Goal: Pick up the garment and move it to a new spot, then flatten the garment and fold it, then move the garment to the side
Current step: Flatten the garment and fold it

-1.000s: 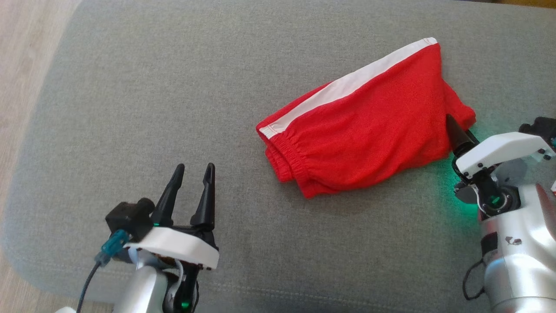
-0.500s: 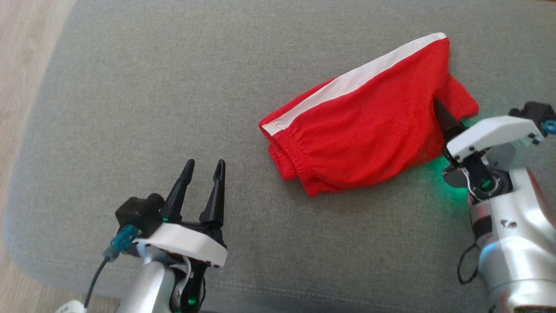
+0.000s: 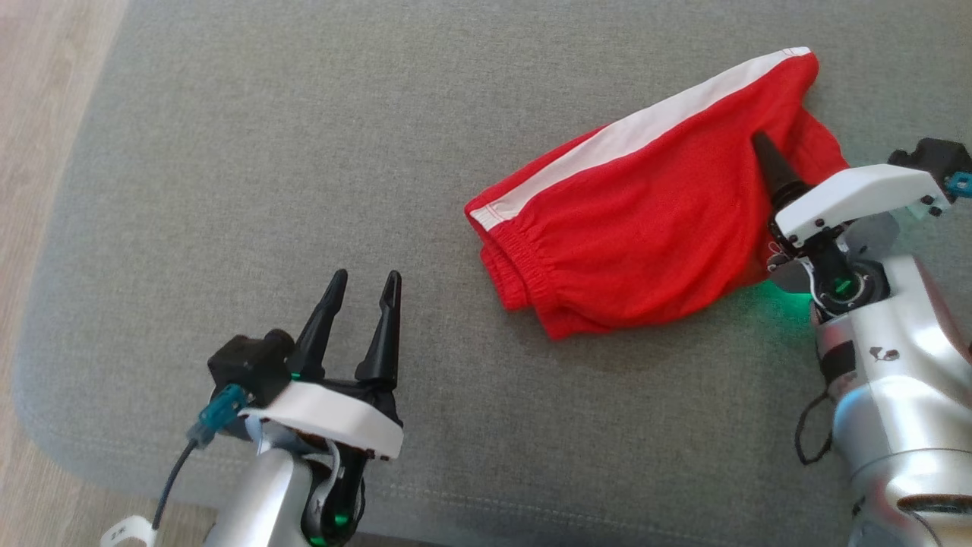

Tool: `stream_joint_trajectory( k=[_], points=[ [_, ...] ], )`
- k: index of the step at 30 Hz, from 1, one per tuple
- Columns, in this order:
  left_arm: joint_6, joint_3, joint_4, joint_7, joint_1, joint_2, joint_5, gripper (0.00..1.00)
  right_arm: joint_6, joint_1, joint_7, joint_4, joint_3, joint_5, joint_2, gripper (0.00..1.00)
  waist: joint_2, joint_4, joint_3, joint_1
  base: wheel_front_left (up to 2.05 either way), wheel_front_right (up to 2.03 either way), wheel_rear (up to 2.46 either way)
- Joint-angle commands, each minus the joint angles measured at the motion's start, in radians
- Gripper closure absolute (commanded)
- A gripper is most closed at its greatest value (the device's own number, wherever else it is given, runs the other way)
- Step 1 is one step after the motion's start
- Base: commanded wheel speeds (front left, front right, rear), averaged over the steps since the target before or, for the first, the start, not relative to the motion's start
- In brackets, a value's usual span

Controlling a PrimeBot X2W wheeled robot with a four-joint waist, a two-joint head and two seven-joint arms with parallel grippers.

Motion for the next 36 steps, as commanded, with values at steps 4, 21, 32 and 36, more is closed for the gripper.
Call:
stream_joint_trajectory(
  k=[4,21,32,36],
  points=[
    [0.006,0.03,-0.026,-0.012,-0.043,0.003,-0.007,0.0,0.002,-0.017,-0.02,-0.002,0.056,-0.006,0.023,0.86,0.0,-0.007,0.0,0.0,0.0,0.0,0.0],
    [0.009,0.034,-0.014,-0.012,-0.036,0.003,-0.012,0.0,0.002,0.016,-0.185,0.021,0.022,0.028,-0.017,1.0,0.0,-0.043,-0.032,0.0,0.0,0.0,0.0],
    [0.009,0.05,-0.011,-0.012,-0.01,0.003,-0.006,0.0,0.002,0.116,-0.303,-0.004,-0.076,-0.024,-0.021,1.0,0.0,-0.102,-0.088,0.0,0.0,0.0,0.0],
    [0.008,0.043,-0.01,-0.012,-0.007,0.003,-0.004,0.0,0.002,0.123,-0.321,-0.036,-0.076,-0.071,-0.006,1.0,0.0,-0.119,-0.1,0.0,0.0,0.0,0.0]
  ],
)
